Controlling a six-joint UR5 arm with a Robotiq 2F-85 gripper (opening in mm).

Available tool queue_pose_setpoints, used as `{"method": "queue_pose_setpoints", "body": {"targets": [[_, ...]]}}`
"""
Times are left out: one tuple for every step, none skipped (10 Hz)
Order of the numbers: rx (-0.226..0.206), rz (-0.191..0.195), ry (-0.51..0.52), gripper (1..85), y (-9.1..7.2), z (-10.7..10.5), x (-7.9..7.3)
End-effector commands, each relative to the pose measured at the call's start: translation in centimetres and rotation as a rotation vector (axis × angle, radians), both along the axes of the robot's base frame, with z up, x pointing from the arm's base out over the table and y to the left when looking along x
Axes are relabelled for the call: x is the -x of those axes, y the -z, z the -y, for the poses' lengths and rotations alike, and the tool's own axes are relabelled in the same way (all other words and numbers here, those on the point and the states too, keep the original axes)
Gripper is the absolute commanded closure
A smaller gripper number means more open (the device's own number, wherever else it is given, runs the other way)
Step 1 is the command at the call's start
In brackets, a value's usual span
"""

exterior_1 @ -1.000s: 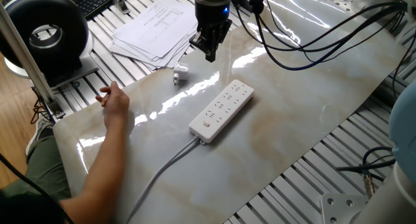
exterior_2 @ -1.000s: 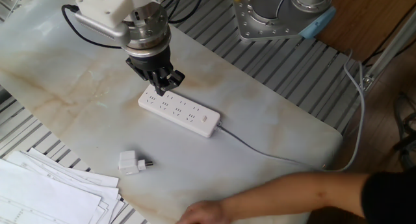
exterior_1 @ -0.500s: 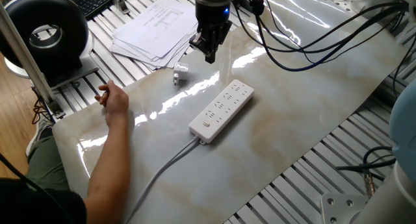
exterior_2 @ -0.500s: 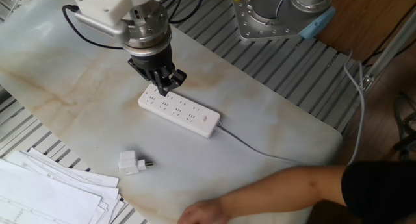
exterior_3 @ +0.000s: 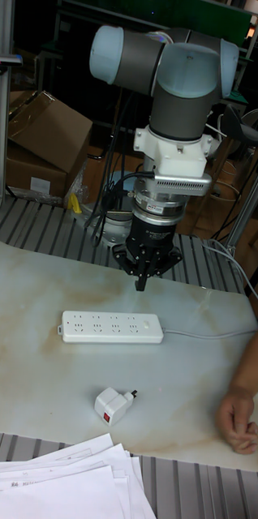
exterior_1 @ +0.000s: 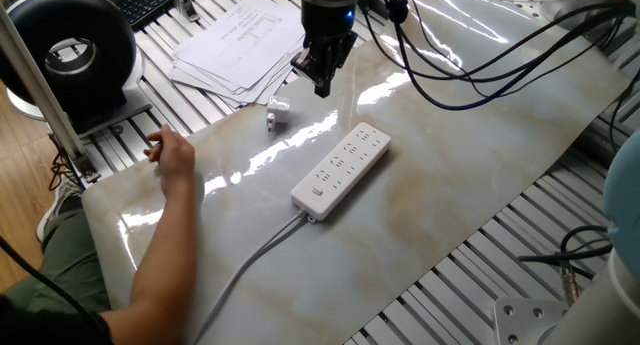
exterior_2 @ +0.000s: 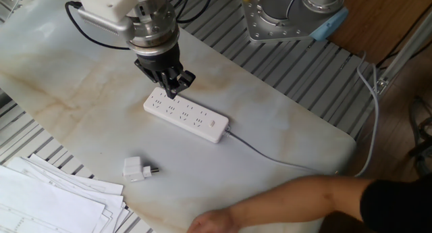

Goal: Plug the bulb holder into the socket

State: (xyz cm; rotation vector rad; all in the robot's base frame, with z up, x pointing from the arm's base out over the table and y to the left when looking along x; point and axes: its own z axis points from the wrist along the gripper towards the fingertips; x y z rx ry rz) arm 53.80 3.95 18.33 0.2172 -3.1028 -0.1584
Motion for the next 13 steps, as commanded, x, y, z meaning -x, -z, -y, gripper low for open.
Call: {"method": "queue_pose_setpoints", "body": {"targets": [[-0.024,0.008,0.005,84.3,-0.1,-0.7,-0.2],[-0.030,0.008,0.011,84.3,0.0,-1.0,-0.3],[-0.031,0.010,0.011,84.3,0.0,-1.1,-0.3],[-0.021,0.010,0.008,84.3,0.0,-0.8,-0.3],[0.005,0.008,0.000,84.3,0.1,-0.1,-0.2],[0.012,0.018,0.007,84.3,0.1,0.0,-0.5],[-0.007,0.013,0.002,84.3,0.0,-0.4,-0.3],[-0.024,0.010,-0.001,84.3,0.0,-0.9,-0.3],[-0.012,0.012,-0.019,84.3,0.0,-0.6,-0.3],[-0.005,0.016,-0.033,84.3,0.0,-0.4,-0.3],[0.010,0.017,-0.048,84.3,0.1,0.0,-0.3],[0.022,0.022,-0.053,84.3,0.1,0.4,-0.5],[0.055,0.016,-0.073,84.3,0.2,1.2,-0.3]]}}
